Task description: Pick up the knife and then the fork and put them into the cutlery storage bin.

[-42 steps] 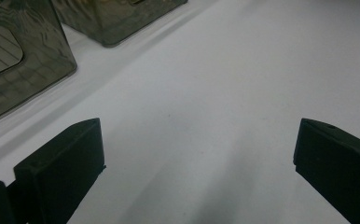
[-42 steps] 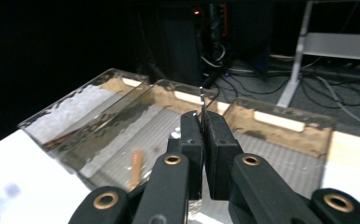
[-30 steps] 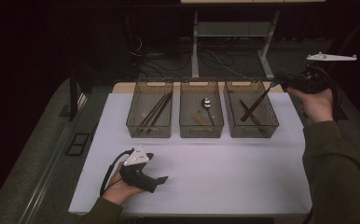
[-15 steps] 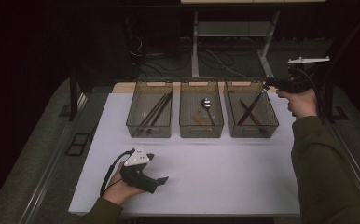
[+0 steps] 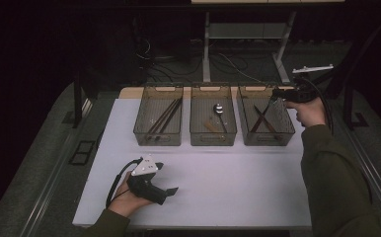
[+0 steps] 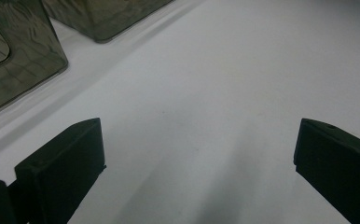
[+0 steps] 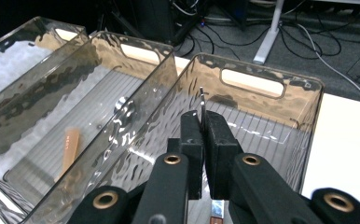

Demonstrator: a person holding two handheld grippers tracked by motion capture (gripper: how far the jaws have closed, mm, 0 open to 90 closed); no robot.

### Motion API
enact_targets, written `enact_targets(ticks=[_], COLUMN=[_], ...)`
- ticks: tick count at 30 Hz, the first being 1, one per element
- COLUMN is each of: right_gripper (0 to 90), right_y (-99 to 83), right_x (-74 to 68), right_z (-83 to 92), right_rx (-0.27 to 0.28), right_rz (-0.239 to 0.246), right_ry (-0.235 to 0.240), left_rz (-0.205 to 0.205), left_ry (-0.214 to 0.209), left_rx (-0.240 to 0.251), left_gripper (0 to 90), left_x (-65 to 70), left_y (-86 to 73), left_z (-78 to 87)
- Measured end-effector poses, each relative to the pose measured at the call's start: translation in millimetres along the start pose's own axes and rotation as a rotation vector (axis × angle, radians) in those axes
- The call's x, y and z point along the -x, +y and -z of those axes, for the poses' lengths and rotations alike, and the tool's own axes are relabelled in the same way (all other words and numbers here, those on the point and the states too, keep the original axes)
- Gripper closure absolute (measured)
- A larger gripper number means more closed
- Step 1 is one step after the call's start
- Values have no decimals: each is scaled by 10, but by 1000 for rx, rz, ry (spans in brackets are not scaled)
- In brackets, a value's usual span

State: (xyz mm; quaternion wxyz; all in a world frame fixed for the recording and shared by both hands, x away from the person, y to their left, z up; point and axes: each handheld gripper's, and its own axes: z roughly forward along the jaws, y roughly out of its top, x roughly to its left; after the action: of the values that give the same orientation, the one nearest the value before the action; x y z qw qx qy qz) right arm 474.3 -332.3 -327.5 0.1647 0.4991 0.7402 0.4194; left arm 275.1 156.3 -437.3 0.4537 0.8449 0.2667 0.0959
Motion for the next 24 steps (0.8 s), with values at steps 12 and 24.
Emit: enact_targets(ticks=[12,24], right_gripper=[860,811], right_y=[-58,-187], right_x=[131,377], right_z=[-141,-402], right_rx=[-37,-60], right_rz=[-34,-61], right_ry=[24,-15], left_rz=[-3,-30], left_ry=[-3,-3], left_rx=[4,-19], left_gripper=[5,4], left_x=[-6,5], left_y=[-2,1], left_z=[-5,-30])
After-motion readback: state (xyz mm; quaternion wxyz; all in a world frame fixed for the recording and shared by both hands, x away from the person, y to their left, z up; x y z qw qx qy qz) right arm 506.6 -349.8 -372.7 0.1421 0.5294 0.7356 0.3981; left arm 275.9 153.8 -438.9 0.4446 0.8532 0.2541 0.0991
